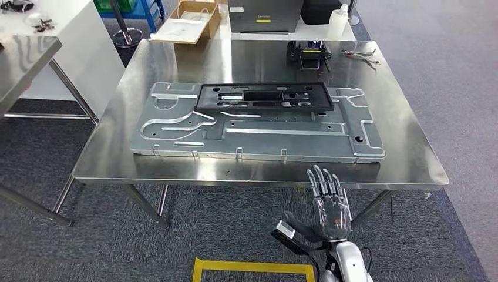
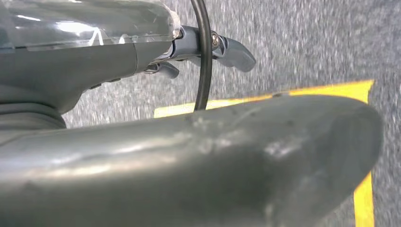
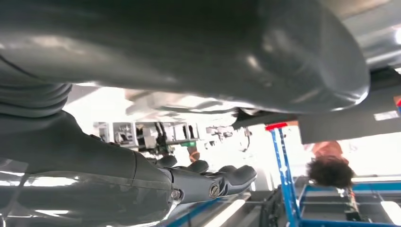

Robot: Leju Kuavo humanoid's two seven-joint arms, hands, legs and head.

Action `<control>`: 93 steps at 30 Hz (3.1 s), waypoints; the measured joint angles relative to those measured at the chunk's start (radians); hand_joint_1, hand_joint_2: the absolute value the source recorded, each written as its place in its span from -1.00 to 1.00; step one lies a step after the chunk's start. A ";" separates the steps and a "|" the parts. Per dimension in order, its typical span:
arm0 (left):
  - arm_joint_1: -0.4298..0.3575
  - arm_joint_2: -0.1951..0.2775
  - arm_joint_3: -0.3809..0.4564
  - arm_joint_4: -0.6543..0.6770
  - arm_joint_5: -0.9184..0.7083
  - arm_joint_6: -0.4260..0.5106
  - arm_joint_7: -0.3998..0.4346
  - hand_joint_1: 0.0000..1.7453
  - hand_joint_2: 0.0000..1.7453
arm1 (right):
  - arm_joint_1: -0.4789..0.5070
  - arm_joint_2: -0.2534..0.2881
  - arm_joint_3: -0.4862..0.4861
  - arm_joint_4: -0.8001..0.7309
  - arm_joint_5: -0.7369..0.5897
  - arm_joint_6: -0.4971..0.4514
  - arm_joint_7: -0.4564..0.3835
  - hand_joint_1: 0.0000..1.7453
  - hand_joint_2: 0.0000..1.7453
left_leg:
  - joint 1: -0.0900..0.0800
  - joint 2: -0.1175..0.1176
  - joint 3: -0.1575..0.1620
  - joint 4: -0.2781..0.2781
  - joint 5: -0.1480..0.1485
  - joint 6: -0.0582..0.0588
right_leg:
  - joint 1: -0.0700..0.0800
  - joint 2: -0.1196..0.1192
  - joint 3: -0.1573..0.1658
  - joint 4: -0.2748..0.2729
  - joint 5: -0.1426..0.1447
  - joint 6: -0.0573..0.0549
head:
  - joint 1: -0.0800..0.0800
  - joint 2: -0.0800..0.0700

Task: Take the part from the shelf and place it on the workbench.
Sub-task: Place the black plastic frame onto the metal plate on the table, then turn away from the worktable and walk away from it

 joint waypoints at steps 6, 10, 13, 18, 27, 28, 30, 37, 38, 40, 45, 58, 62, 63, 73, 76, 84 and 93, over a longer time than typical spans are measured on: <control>0.003 -0.003 0.019 0.000 0.007 0.004 0.000 -1.00 -1.00 | 0.072 0.047 -0.072 -0.016 -0.128 -0.001 -0.088 -1.00 -1.00 | 0.011 -0.002 -0.037 0.270 -0.173 -0.024 | -0.003 -0.006 -0.093 0.010 0.069 -0.010 | 0.000 0.000; -0.001 -0.003 0.030 0.000 0.012 0.006 -0.001 -1.00 -1.00 | 0.102 0.069 -0.108 -0.016 -0.245 0.000 -0.147 -1.00 -1.00 | 0.013 -0.005 0.143 0.065 -0.119 -0.020 | -0.002 -0.005 -0.156 0.038 0.104 0.007 | 0.000 0.000; -0.001 -0.004 0.042 0.000 0.014 0.009 -0.004 -1.00 -1.00 | 0.130 0.094 -0.153 -0.003 -0.413 0.019 -0.242 -1.00 -1.00 | 0.005 -0.008 0.194 -0.032 -0.145 0.001 | -0.001 -0.007 -0.162 0.039 0.130 0.027 | 0.000 0.000; 0.003 -0.009 0.067 0.000 0.015 0.016 -0.006 -1.00 -1.00 | 0.158 0.134 -0.283 0.097 -0.659 0.156 -0.424 -1.00 -1.00 | 0.008 0.004 0.133 -0.039 -0.082 0.039 | -0.009 0.004 -0.203 0.162 -0.025 0.049 | 0.000 0.000; 0.004 -0.019 0.102 0.000 0.010 0.020 -0.010 -1.00 -1.00 | 0.082 0.155 -0.613 0.497 -0.765 0.256 -0.616 -1.00 -1.00 | -0.005 0.008 0.015 -0.017 0.010 0.021 | 0.002 0.005 0.043 0.018 -0.040 0.021 | 0.000 0.000; 0.003 -0.020 0.104 0.000 0.010 0.021 -0.010 -1.00 -1.00 | 0.072 0.156 -0.633 0.529 -0.763 0.255 -0.617 -1.00 -1.00 | -0.004 0.009 0.011 -0.017 0.019 0.015 | 0.004 0.005 0.051 -0.005 -0.046 0.018 | 0.000 0.000; 0.003 -0.019 0.108 0.000 0.008 0.021 -0.011 -1.00 -1.00 | 0.058 0.155 -0.678 0.605 -0.758 0.257 -0.611 -1.00 -1.00 | -0.003 0.007 0.000 -0.011 0.025 0.003 | 0.001 0.002 0.038 -0.016 -0.032 0.010 | 0.000 0.000; 0.012 -0.021 0.121 0.000 -0.002 0.022 -0.010 -1.00 -1.00 | 0.028 0.129 -0.848 0.877 -0.736 0.269 -0.498 -1.00 -1.00 | 0.006 -0.002 -0.024 0.259 -0.169 -0.024 | 0.000 -0.008 -0.070 0.002 0.048 -0.006 | -0.002 0.000; 0.013 -0.021 0.124 0.000 -0.004 0.022 -0.010 -1.00 -1.00 | 0.024 0.127 -0.863 0.902 -0.734 0.274 -0.464 -1.00 -1.00 | 0.007 -0.002 0.012 0.233 -0.139 -0.023 | 0.000 -0.008 -0.090 0.011 0.056 -0.004 | -0.002 0.000; 0.010 -0.021 0.126 0.000 -0.006 0.022 -0.011 -1.00 -1.00 | 0.018 0.125 -0.891 0.942 -0.734 0.285 -0.386 -1.00 -1.00 | 0.006 -0.003 0.117 0.102 -0.116 -0.017 | 0.001 -0.007 -0.122 0.030 0.071 0.002 | -0.002 0.000; 0.007 -0.021 0.129 0.000 -0.008 0.021 -0.013 -1.00 -1.00 | 0.012 0.122 -0.936 1.006 -0.734 0.293 -0.299 -1.00 -1.00 | -0.001 -0.001 0.177 -0.036 -0.129 0.021 | 0.000 -0.006 -0.146 0.038 0.105 0.033 | -0.002 0.000; 0.008 -0.023 0.136 0.000 -0.021 0.020 -0.020 -1.00 -1.00 | 0.000 0.119 -0.968 1.078 -0.698 0.321 0.019 -1.00 -1.00 | -0.001 0.007 -0.011 -0.011 0.030 0.014 | -0.004 0.006 0.083 -0.004 -0.070 0.035 | -0.002 0.000; 0.014 -0.024 0.137 0.000 -0.026 0.022 -0.022 -1.00 -1.00 | 0.000 0.122 -0.973 1.087 -0.689 0.366 0.018 -1.00 -1.00 | 0.006 0.004 -0.035 0.025 -0.002 -0.010 | -0.006 -0.003 0.054 -0.022 -0.043 0.001 | -0.002 0.000; 0.017 -0.025 0.137 0.000 -0.028 0.023 -0.023 -1.00 -1.00 | 0.001 0.122 -0.973 1.088 -0.680 0.381 0.017 -1.00 -1.00 | 0.008 0.002 -0.051 0.071 -0.052 -0.014 | -0.005 -0.008 0.041 -0.023 -0.032 -0.007 | -0.002 0.000; 0.011 -0.025 0.137 -0.001 -0.039 0.024 -0.025 -1.00 -1.00 | 0.007 0.123 -0.967 1.092 -0.644 0.411 0.017 -1.00 -1.00 | -0.006 0.056 0.164 -0.024 -0.118 0.011 | 0.011 -0.084 -0.061 0.015 0.028 0.004 | -0.002 0.000; 0.016 -0.026 0.137 -0.001 -0.039 0.024 -0.025 -1.00 -1.00 | 0.003 0.122 -0.967 1.092 -0.643 0.410 0.017 -1.00 -1.00 | -0.002 0.037 0.160 -0.054 -0.114 0.032 | 0.010 -0.086 -0.069 0.027 0.026 0.023 | -0.002 0.000; 0.021 -0.028 0.138 -0.001 -0.041 0.025 -0.026 -1.00 -1.00 | 0.014 0.121 -0.965 1.094 -0.631 0.420 0.018 -1.00 -1.00 | 0.005 -0.043 0.125 -0.046 -0.080 0.041 | -0.014 0.014 -0.124 0.216 -0.066 0.054 | -0.002 0.000; 0.020 -0.033 0.138 -0.001 -0.045 0.039 -0.021 -1.00 -1.00 | 0.016 0.121 -0.940 1.098 -0.600 0.448 0.029 -1.00 -1.00 | 0.009 -0.058 0.057 0.052 -0.125 -0.008 | -0.020 0.027 -0.035 0.022 -0.005 0.008 | -0.002 0.000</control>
